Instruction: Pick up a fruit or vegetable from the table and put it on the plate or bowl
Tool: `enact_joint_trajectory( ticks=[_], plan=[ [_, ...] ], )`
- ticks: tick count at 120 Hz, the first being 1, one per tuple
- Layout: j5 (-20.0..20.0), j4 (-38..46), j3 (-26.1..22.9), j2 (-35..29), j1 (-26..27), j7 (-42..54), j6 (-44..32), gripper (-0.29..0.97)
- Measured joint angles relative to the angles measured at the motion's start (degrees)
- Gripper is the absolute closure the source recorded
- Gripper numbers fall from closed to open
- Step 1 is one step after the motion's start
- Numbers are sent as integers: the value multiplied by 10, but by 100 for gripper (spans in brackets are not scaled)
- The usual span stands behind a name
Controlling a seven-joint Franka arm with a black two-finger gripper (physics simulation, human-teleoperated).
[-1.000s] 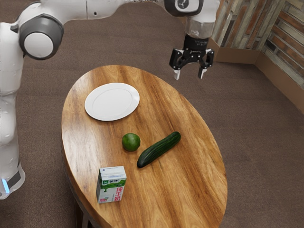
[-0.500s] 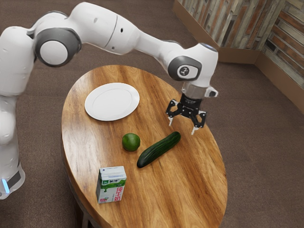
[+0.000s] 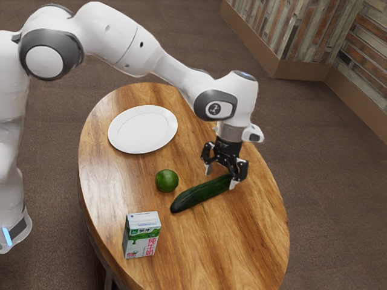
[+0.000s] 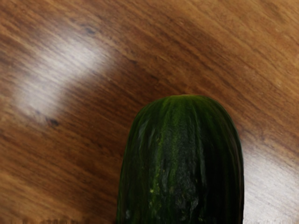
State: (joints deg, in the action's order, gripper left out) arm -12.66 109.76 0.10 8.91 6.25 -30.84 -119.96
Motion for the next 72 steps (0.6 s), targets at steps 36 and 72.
enact_joint_trajectory(
  ticks=[36, 72],
  plan=[
    [-19, 28, 5, -7, 27, 59, -38, 2],
    [-17, 61, 6, -37, 28, 86, -56, 33]
  ],
)
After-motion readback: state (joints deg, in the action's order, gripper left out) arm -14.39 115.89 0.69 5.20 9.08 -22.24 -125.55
